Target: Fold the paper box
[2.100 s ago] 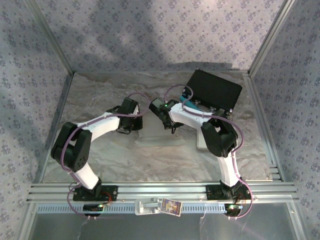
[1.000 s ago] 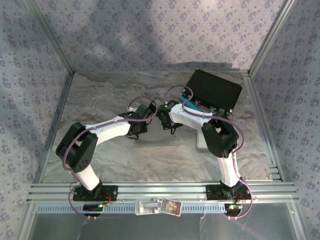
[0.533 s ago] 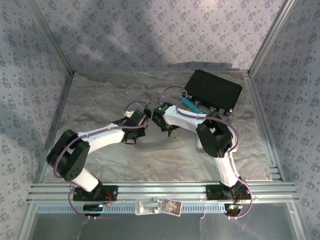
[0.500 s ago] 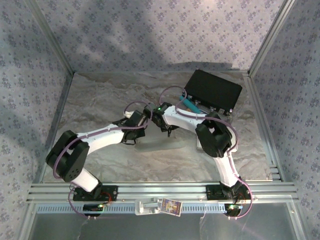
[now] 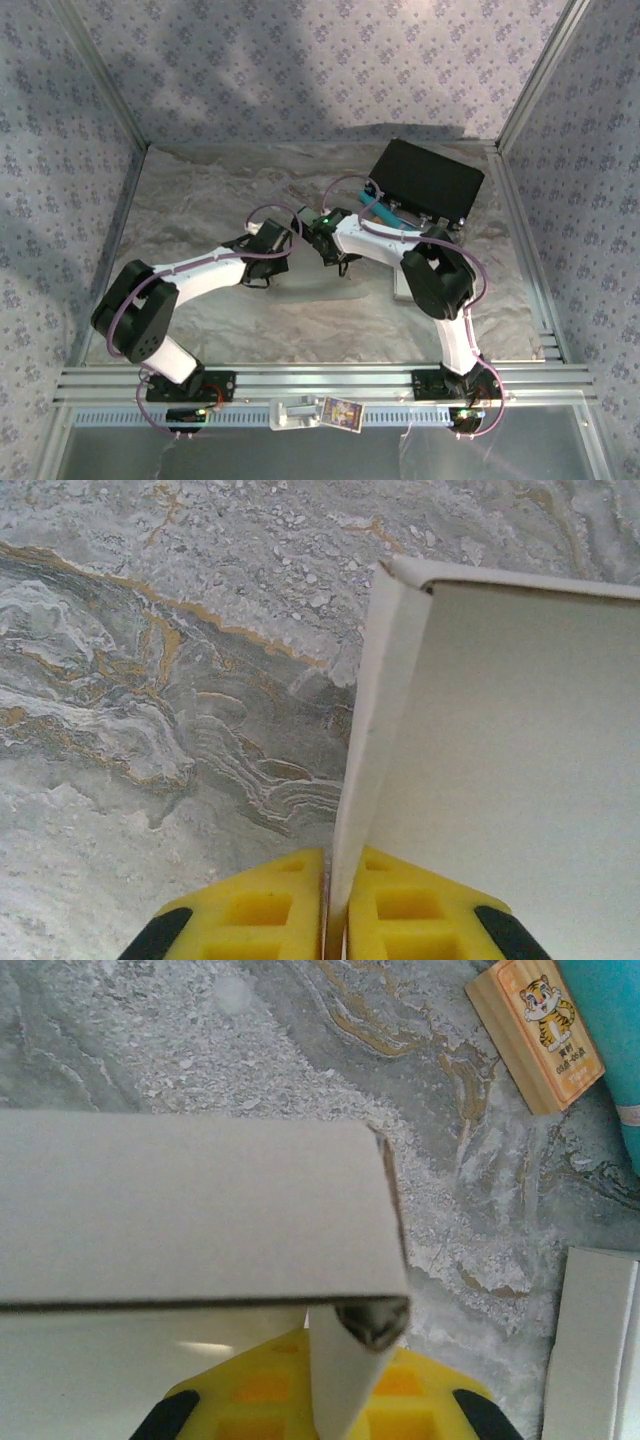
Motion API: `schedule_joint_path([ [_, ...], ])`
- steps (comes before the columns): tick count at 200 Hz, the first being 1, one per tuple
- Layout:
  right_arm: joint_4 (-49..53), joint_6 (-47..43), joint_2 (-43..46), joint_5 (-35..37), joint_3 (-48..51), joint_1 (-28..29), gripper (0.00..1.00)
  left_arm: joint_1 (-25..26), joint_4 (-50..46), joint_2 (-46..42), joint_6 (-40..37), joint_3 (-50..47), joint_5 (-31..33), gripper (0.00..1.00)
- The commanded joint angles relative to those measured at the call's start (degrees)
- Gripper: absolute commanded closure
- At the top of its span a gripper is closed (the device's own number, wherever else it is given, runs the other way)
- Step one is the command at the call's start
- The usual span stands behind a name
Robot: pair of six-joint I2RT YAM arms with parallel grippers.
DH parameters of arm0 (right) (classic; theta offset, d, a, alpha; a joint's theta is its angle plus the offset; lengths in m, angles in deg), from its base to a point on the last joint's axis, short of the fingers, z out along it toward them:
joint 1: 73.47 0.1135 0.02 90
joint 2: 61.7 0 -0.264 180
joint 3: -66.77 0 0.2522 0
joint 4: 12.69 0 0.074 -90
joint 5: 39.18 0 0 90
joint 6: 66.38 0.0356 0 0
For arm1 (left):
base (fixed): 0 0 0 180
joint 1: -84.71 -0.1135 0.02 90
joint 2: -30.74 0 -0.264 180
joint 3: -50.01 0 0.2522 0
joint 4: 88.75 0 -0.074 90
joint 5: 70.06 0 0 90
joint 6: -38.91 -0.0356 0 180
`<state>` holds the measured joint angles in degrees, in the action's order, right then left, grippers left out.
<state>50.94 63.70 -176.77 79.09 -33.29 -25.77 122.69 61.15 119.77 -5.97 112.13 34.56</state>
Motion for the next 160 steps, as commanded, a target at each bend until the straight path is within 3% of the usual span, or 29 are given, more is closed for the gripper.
schedule_joint_path([
  [1,1.9,-0.3,0.7,0.0,1.9,-0.5,1.0,-0.7,-7.4,2.4,0.3,1.1,5.0,0.96],
  [96,-3.7,-2.9,1.7,-7.9,4.6,-1.5,1.0,5.5,-20.4,8.6,7.4,9.4,19.7,1.0],
  [123,-5.2,-3.6,2.0,-9.9,5.1,-1.6,1.0,6.4,-17.7,9.9,7.0,9.7,18.9,1.0],
  [160,-5.9,-3.6,2.2,-10.5,5.4,-1.8,1.0,6.1,-9.7,5.1,2.3,5.3,15.7,1.0],
])
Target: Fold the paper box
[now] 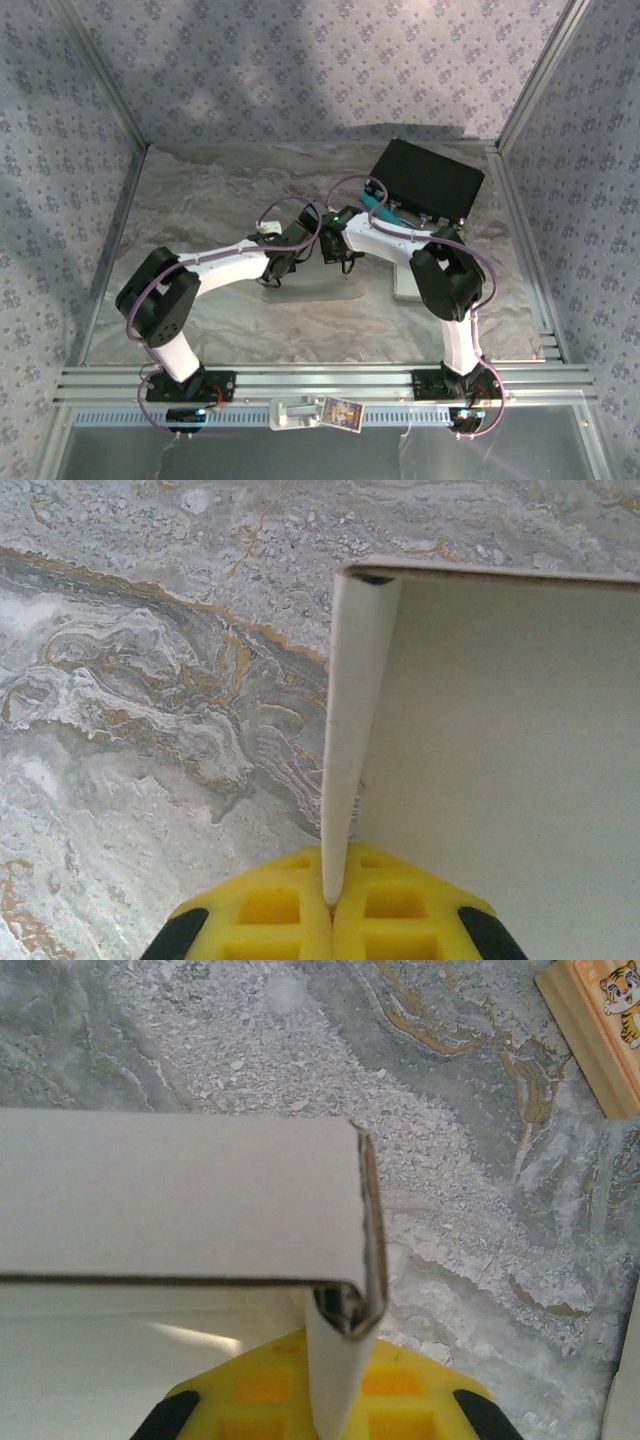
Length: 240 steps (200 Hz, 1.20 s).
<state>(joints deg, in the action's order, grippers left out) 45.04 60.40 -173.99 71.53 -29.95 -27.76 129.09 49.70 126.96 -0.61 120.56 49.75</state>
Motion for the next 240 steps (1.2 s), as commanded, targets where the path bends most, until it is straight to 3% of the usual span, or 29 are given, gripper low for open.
schedule_joint_path([
  [1,0.1,-0.3,-0.6,-2.9,2.1,0.2,1.0,-0.3,1.8,-2.3,-3.2,-3.3,0.5,1.0],
  [6,0.1,-0.3,-0.6,-3.0,2.1,0.2,1.0,-0.5,2.0,-3.0,-3.8,-3.5,0.0,0.99],
  [18,0.1,-0.3,-0.6,-3.0,2.1,0.2,1.0,-1.4,5.0,-5.5,-6.1,-5.1,-2.9,0.83],
  [42,0.4,-0.3,-0.7,-2.6,2.1,0.3,1.0,-3.8,8.8,-11.3,-9.1,-8.4,-8.3,0.66],
  [88,0.8,0.1,-1.1,-2.2,1.9,0.5,1.0,-10.9,13.0,-16.8,-13.9,-11.8,-26.7,0.53],
  [113,1.0,0.3,-1.3,-2.0,1.7,0.5,1.0,-11.9,11.4,-15.3,-15.7,-11.2,-30.6,0.53],
  [137,1.2,0.5,-1.5,-1.9,1.6,0.5,1.0,-11.9,11.0,-14.0,-15.8,-11.1,-30.7,0.53],
  [181,3.3,0.8,-2.4,-0.8,0.6,0.6,1.0,-11.3,7.2,-12.3,-15.7,-9.2,-24.9,0.57],
  [240,13.0,6.1,-7.4,1.6,-5.2,0.5,1.0,-11.7,1.6,-20.2,-11.6,-6.7,-19.6,0.52],
])
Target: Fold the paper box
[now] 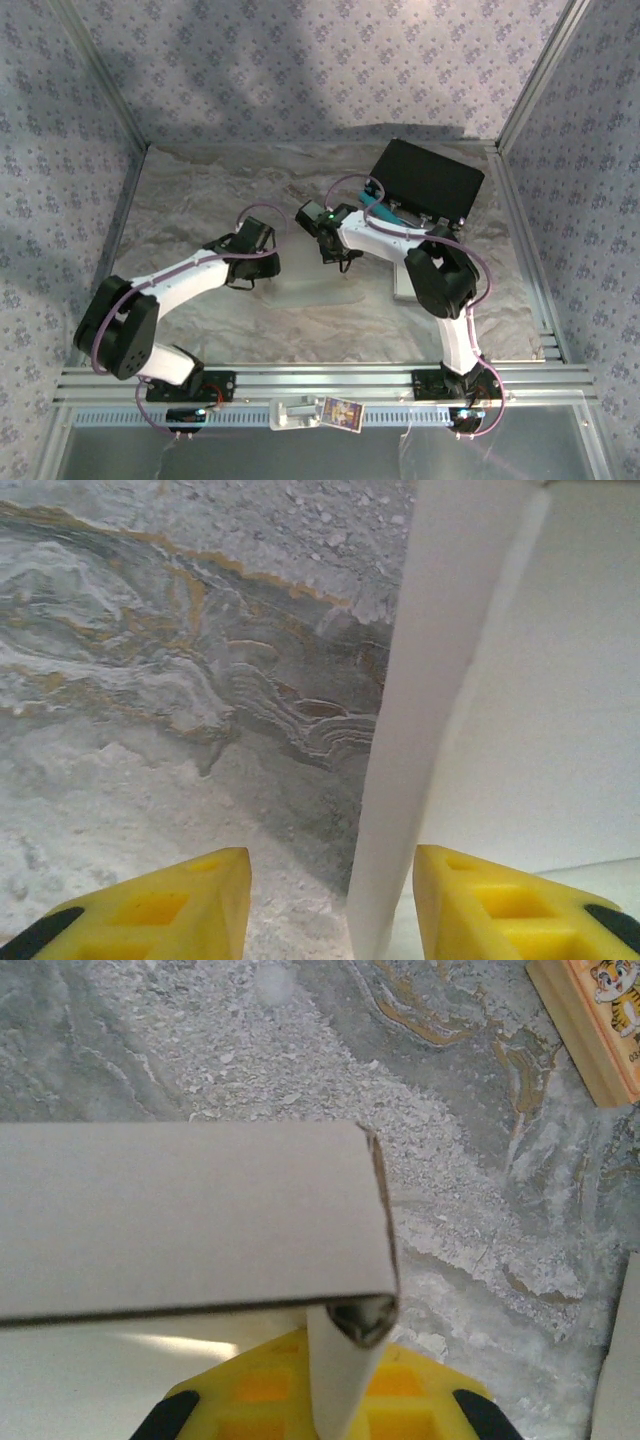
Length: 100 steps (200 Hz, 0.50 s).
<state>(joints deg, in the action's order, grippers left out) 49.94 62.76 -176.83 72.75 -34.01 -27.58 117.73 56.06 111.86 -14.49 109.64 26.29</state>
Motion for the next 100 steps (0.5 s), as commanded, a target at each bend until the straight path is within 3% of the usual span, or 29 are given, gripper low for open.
schedule_joint_path([
  [1,8.3,3.9,-4.7,0.4,-1.2,0.3,1.0,-0.5,-5.0,-5.2,2.3,4.3,4.0,0.52],
  [54,19.0,13.5,-10.1,-8.2,-10.6,-3.0,1.0,-8.4,-19.5,-14.0,8.2,10.3,7.8,0.51],
  [77,21.0,21.1,-9.7,-15.4,-11.5,-5.3,1.0,-12.6,-21.5,-17.8,10.4,8.4,3.1,0.55],
  [100,20.2,29.2,-8.3,-22.9,-10.2,-6.9,1.0,-13.7,-21.9,-21.1,12.7,3.5,-1.0,0.61],
])
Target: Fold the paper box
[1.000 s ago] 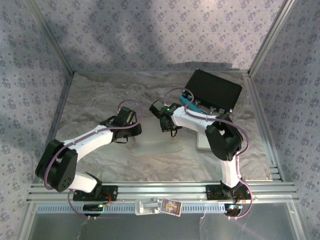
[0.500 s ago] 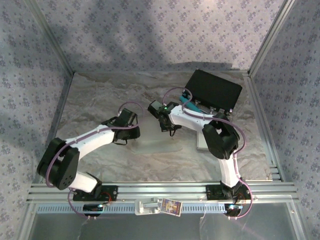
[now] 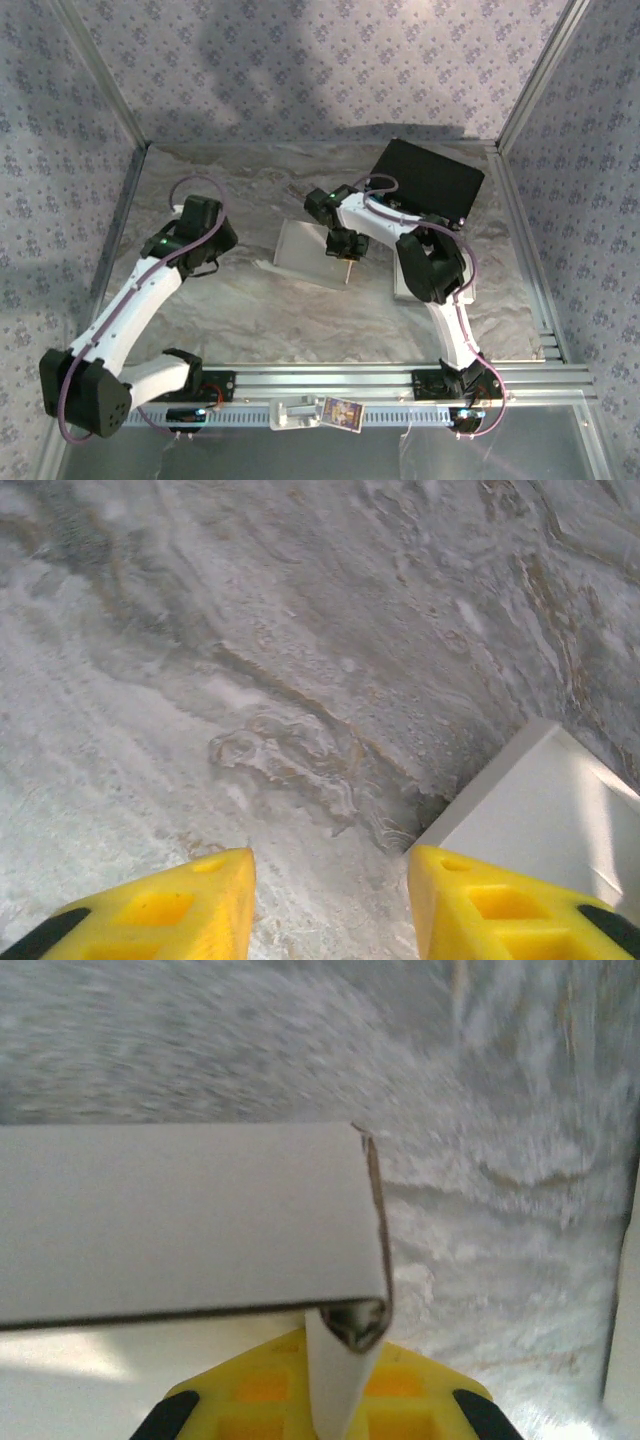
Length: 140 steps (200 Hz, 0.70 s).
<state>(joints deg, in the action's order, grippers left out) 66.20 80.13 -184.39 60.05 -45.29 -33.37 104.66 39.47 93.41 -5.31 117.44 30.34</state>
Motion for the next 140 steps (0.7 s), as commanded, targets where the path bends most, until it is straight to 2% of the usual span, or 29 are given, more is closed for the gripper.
schedule_joint_path([
  [1,3.9,12.1,-0.7,-10.6,1.1,-1.1,1.0,-0.6,-5.3,-2.8,3.6,-4.6,-5.2,0.62],
  [24,1.8,18.6,0.1,-16.6,2.3,-1.3,1.0,-0.6,-1.3,-4.9,8.4,-12.1,-13.4,0.67],
  [39,1.7,23.2,0.2,-20.2,2.7,-0.9,1.0,0.5,7.5,-5.7,12.9,-18.3,-18.4,0.68],
  [55,1.6,27.1,-0.2,-23.3,3.4,-0.1,1.0,3.2,13.7,-5.5,16.8,-21.9,-18.6,0.68],
  [83,-1.1,31.9,-0.3,-28.0,6.8,1.1,1.0,5.5,19.3,-1.0,17.9,-22.5,-18.6,0.68],
  [108,-5.3,34.2,1.5,-30.5,10.1,2.0,0.9,5.8,24.3,2.3,18.4,-22.8,-19.0,0.67],
  [140,-7.0,34.1,5.6,-31.0,12.1,2.1,0.61,6.0,29.7,5.9,20.1,-22.2,-20.0,0.67],
])
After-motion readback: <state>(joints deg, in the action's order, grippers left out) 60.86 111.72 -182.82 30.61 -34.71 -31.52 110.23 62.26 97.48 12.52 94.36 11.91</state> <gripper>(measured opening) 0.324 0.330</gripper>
